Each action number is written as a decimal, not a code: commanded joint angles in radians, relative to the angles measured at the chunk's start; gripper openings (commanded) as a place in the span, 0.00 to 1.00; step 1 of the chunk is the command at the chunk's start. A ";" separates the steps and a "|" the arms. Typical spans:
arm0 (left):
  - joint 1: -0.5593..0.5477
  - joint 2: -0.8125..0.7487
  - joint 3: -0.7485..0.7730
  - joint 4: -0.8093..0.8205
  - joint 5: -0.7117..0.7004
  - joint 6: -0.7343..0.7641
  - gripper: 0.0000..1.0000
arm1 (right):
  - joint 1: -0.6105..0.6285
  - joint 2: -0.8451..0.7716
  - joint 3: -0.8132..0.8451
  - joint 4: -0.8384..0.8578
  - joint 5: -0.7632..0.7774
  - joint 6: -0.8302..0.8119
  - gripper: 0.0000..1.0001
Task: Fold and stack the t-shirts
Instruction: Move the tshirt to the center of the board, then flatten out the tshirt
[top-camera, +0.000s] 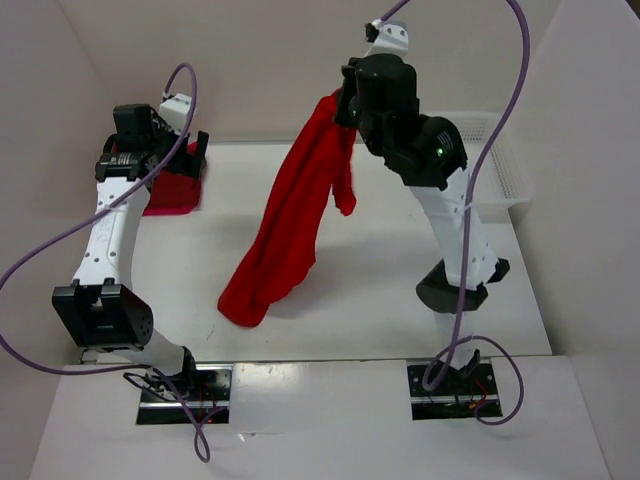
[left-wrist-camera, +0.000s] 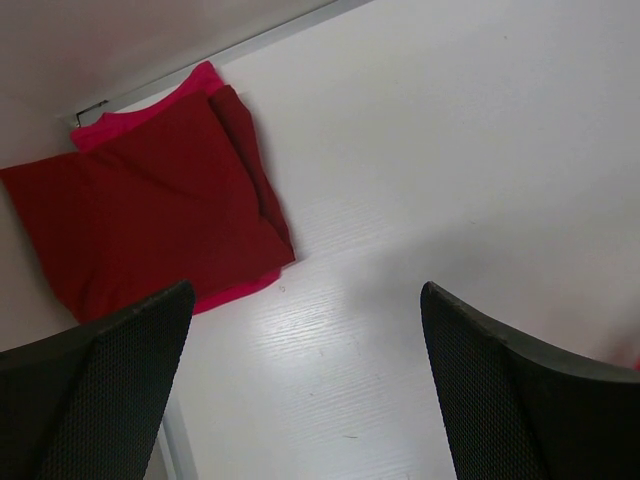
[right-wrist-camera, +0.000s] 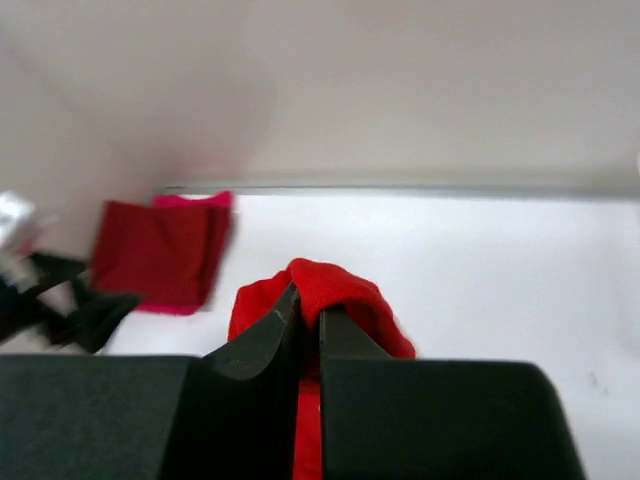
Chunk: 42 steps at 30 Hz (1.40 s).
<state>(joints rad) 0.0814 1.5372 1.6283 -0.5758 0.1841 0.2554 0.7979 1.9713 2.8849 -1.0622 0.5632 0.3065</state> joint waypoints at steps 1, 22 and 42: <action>-0.005 -0.038 -0.004 0.027 -0.005 -0.004 1.00 | -0.180 0.093 0.029 -0.150 0.025 0.172 0.23; -0.334 -0.095 -0.220 -0.163 0.203 0.309 1.00 | -0.002 0.052 0.070 -0.219 0.168 0.148 1.00; -0.732 -0.130 -0.663 0.021 -0.192 0.266 1.00 | -0.216 -0.557 -1.576 0.556 -0.026 0.382 0.98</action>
<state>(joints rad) -0.6518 1.4208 0.9630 -0.6155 -0.0071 0.5442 0.5587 1.4513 1.3319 -0.7013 0.7074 0.6357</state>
